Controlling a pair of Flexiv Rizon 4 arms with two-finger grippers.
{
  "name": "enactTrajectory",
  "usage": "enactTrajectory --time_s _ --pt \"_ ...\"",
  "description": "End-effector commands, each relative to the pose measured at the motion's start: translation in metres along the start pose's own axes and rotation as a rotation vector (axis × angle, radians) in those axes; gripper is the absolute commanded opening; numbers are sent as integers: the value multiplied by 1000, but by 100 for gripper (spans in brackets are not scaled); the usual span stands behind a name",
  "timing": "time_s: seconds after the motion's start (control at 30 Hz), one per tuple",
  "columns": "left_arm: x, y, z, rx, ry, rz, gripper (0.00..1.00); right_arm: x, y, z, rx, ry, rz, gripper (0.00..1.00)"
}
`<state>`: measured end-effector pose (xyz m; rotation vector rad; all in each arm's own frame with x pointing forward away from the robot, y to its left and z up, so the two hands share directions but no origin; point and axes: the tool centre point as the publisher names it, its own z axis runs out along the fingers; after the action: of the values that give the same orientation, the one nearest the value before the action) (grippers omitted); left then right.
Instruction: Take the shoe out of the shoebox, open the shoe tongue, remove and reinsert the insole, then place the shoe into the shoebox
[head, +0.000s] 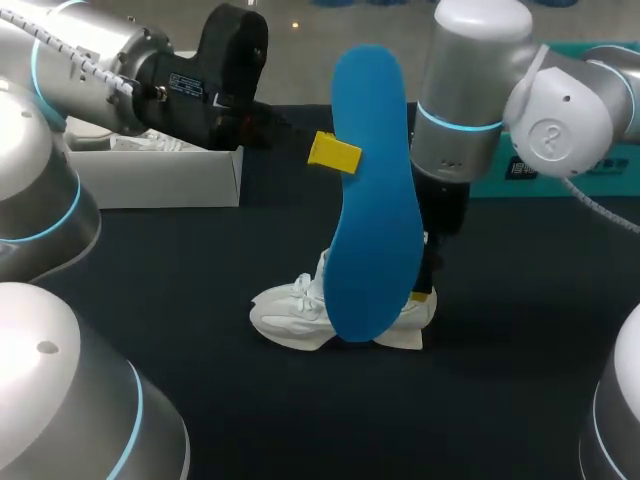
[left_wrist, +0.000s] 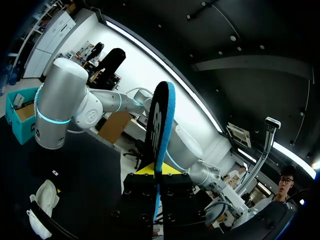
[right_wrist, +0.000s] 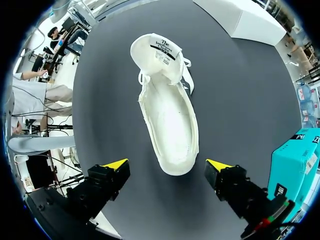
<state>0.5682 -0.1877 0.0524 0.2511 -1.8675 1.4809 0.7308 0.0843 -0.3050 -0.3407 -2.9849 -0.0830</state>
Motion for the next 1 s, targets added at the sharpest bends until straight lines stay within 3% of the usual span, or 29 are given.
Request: enactTrajectory --time_s 0.03,0.43,0.7,1.0 --pt "-1 0 1 -1 1 0 0 0 0 1 2 -1 1 100" --pt "-1 0 1 -1 1 0 0 0 0 1 2 -1 1 100" --pt "-1 0 1 -1 1 0 0 -44 40 20 2 -25 -8 100" --pt "-1 0 1 -1 1 0 0 -70 72 46 6 -33 -61 100"
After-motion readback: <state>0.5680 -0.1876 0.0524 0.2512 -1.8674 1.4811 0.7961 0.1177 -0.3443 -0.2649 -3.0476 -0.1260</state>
